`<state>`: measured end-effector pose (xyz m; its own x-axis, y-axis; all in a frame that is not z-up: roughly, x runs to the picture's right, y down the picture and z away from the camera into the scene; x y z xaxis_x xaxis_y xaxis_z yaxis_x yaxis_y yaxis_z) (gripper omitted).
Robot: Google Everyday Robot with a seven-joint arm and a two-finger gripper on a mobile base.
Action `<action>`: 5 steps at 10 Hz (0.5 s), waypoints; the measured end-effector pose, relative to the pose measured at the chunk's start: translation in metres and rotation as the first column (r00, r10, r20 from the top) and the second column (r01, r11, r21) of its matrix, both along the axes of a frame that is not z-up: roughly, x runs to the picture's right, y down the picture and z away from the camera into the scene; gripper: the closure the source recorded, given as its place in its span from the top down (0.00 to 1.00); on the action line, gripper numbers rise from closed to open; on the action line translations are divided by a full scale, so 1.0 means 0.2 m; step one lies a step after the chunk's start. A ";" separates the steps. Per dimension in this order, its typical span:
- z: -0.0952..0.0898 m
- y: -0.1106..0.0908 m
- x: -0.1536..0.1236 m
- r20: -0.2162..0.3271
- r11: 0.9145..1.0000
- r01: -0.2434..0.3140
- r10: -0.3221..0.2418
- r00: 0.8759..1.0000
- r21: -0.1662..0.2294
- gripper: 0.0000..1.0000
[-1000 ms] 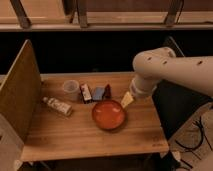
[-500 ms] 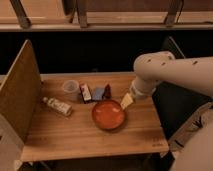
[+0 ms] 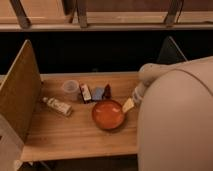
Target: Drag the ceramic bowl in a circle
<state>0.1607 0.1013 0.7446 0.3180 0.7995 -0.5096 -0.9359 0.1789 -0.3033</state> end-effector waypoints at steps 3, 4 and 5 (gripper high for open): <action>0.08 -0.02 0.00 0.022 1.000 -0.016 0.016 1.000 -0.006 0.72; 0.08 -0.02 0.00 0.022 1.000 -0.016 0.016 1.000 -0.009 0.72; 0.08 -0.02 0.00 0.022 1.000 -0.015 0.015 1.000 -0.007 0.72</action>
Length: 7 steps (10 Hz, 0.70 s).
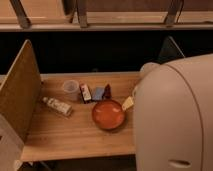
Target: Drag the ceramic bowl in a circle
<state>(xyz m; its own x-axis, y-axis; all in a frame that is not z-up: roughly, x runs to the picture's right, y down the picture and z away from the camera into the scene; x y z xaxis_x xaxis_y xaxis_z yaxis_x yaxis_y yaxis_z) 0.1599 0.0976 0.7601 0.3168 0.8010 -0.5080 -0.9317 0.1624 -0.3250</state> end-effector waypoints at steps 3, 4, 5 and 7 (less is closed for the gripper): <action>0.01 -0.03 0.04 -0.028 0.999 -0.007 0.008 1.000 0.047 0.72; 0.03 -0.07 0.07 -0.043 0.997 -0.017 0.020 0.999 0.081 0.72; 0.05 -0.09 0.06 -0.045 0.995 -0.017 0.022 0.999 0.094 0.72; 0.14 -0.08 -0.02 -0.039 0.996 0.002 0.001 0.999 0.090 0.72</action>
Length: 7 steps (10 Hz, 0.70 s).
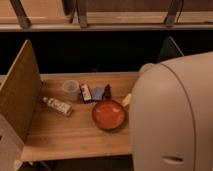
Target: Drag the ceramic bowl in a circle
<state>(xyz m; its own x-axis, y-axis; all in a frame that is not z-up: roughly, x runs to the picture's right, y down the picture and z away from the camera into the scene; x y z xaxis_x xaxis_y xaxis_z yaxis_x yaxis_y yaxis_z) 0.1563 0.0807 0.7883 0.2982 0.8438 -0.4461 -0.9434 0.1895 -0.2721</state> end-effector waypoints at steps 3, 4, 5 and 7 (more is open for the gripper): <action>0.11 0.11 -0.12 0.024 0.998 0.021 -0.019 1.000 -0.059 0.72; 0.16 0.12 -0.17 0.042 0.997 0.024 -0.021 0.999 -0.072 0.72; 0.20 0.14 -0.23 0.063 0.996 0.027 -0.022 0.998 -0.090 0.72; 0.28 0.19 -0.31 0.095 0.990 0.039 -0.027 0.995 -0.134 0.72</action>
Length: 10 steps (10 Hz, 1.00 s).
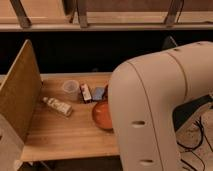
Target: Drag the ceramic bowl in a circle
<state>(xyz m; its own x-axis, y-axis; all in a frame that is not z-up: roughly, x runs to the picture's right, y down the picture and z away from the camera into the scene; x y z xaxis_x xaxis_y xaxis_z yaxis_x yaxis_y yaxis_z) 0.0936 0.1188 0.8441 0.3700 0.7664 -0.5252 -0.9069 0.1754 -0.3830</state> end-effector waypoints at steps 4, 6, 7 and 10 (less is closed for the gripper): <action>0.08 0.10 -0.04 0.020 0.997 -0.001 0.003 1.000 -0.077 0.72; 0.08 0.10 -0.04 0.020 0.997 -0.001 0.003 1.000 -0.078 0.72; 0.08 0.10 -0.04 0.018 0.997 -0.001 0.002 1.000 -0.077 0.72; 0.07 0.14 0.05 -0.007 0.995 -0.032 0.031 0.999 -0.089 0.72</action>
<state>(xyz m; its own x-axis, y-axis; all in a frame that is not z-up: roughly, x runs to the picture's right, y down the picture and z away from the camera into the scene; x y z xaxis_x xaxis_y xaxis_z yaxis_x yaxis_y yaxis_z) 0.1034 0.1462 0.8573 0.3430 0.7274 -0.5943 -0.9138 0.1119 -0.3905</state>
